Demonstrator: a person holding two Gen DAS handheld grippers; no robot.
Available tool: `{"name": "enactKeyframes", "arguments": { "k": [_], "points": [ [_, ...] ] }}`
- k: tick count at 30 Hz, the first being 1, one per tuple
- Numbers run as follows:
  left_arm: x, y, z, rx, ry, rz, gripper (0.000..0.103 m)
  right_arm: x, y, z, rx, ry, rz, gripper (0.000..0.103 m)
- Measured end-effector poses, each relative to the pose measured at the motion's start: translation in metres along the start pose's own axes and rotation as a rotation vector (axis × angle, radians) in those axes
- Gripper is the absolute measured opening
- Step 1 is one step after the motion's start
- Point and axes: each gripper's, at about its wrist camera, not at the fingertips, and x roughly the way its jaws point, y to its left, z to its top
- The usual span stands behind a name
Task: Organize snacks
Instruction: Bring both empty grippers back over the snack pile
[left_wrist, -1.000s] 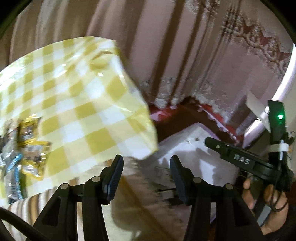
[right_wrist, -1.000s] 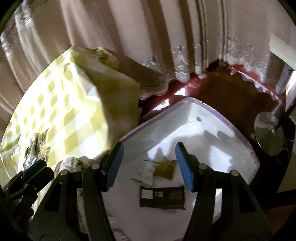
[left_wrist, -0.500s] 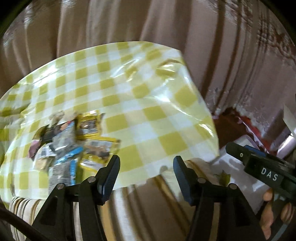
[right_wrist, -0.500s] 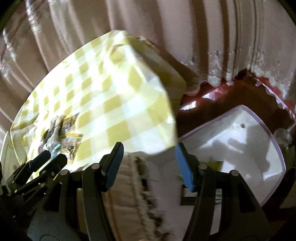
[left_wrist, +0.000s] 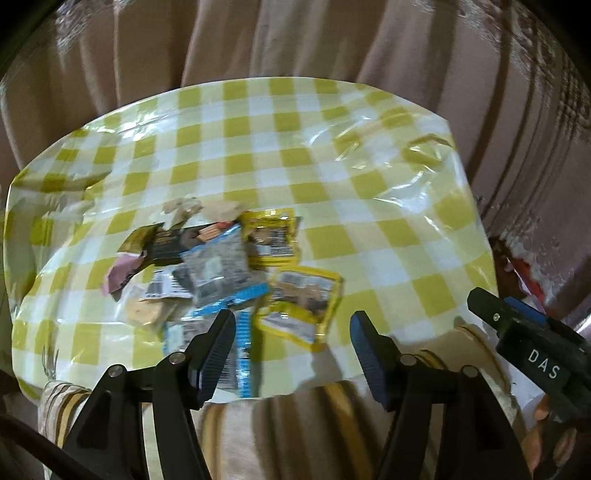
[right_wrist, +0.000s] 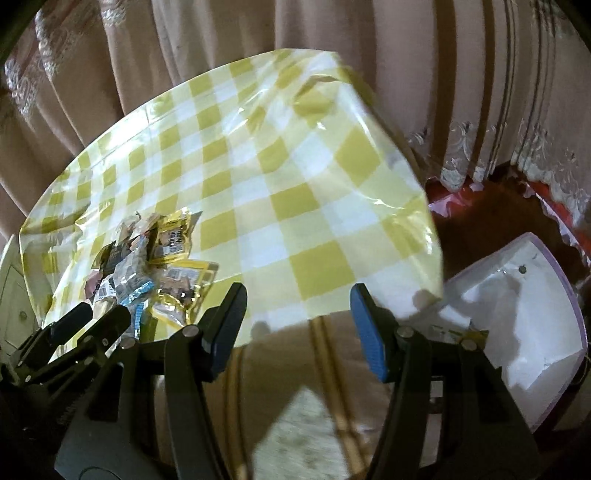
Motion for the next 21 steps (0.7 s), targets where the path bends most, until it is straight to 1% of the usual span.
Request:
{"name": "enactKeyframes", "arguments": {
  "k": [5, 10, 17, 19, 21],
  "points": [
    [0.002, 0.029, 0.002, -0.031, -0.01, 0.021, 0.066, 0.01, 0.027, 0.001, -0.042, -0.004, -0.019, 0.062],
    [0.006, 0.065, 0.003, -0.088, -0.011, 0.038, 0.067, 0.022, 0.048, 0.001, -0.092, 0.003, -0.051, 0.063],
    [0.018, 0.127, 0.006, -0.209, -0.001, 0.05, 0.067, 0.036, 0.068, 0.004, -0.137, 0.017, -0.06, 0.063],
    [0.02, 0.146, 0.007, -0.241, -0.001, 0.064, 0.067, 0.042, 0.074, 0.005, -0.152, 0.031, -0.054, 0.063],
    [0.023, 0.166, 0.008, -0.269, -0.004, 0.049, 0.067, 0.049, 0.08, 0.005, -0.169, 0.046, -0.047, 0.063]
  ]
}}
